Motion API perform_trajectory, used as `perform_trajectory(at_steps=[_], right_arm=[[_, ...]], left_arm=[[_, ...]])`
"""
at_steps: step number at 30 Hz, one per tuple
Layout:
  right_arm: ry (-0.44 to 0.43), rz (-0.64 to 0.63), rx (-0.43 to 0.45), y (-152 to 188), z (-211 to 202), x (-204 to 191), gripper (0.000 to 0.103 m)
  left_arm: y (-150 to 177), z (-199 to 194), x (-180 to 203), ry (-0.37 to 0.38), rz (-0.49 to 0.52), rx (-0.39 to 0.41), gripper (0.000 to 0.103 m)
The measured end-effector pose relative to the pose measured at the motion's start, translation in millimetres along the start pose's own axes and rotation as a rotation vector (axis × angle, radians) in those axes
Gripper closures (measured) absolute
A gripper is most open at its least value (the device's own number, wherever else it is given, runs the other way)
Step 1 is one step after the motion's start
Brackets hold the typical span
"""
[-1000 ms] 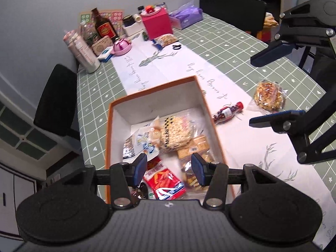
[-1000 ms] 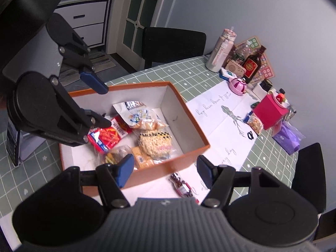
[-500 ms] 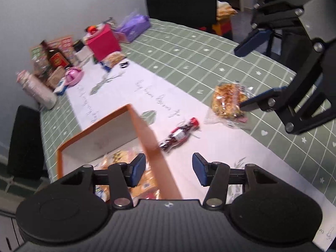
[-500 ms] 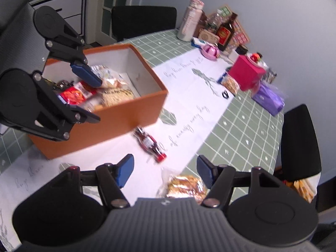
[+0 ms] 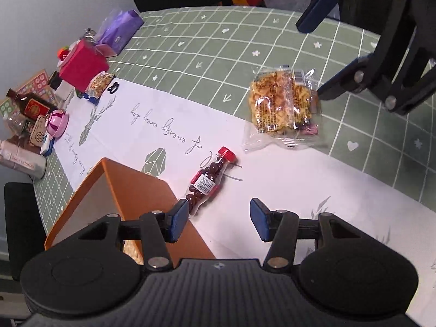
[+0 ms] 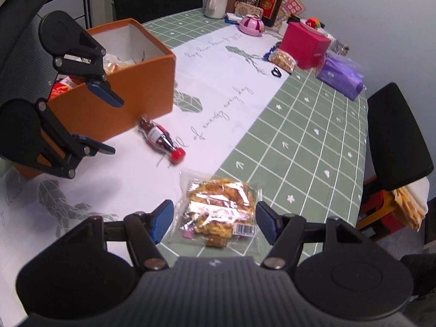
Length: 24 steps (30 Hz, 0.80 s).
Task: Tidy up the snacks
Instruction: 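Move the left tool to the chocolate-ball bottle while the right tool approaches the waffle packet, then grasp the chocolate-ball bottle with the left gripper while the right gripper grasps the waffle packet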
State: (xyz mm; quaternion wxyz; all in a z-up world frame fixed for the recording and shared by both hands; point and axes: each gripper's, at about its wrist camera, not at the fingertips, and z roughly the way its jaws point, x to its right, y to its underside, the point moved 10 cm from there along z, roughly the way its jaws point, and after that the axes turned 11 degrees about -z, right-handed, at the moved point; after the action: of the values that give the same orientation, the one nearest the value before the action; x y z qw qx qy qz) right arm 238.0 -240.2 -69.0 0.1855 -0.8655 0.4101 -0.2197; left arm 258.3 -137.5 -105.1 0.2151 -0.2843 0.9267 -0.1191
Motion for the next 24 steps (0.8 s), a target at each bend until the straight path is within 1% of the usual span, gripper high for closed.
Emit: perform_trajectory(at_steps=[3, 7, 15, 18, 22, 24], right_arm=[[-0.010, 0.024, 0.000, 9.6, 6.6, 5.1, 0.037], [-0.021, 0.043, 0.012, 20.9, 12.5, 10.6, 0.037], [-0.035, 0.103, 0.001, 45.9, 29.2, 22.9, 0.037], [-0.038, 0.099, -0.002, 53.8, 31.1, 23.0, 0.037], [-0.043, 0.099, 0.002, 60.6, 30.0, 23.2, 0.037], [-0.042, 0.105, 0.008, 62.4, 28.3, 24.0, 0.037]], left_arm=[[-1.7, 18.0, -0.6, -0.017, 0.054, -0.033, 0.041], [-7.7, 35.6, -4.1, 0.007, 0.074, -0.058, 0.041], [-21.0, 74.2, -3.7, 0.030, 0.066, -0.127, 0.041], [-22.7, 84.1, -3.1, 0.028, 0.066, -0.153, 0.042], [-25.4, 92.5, -8.0, 0.040, 0.037, -0.181, 0.045], [-26.6, 94.3, -12.3, 0.049, -0.012, -0.189, 0.045]])
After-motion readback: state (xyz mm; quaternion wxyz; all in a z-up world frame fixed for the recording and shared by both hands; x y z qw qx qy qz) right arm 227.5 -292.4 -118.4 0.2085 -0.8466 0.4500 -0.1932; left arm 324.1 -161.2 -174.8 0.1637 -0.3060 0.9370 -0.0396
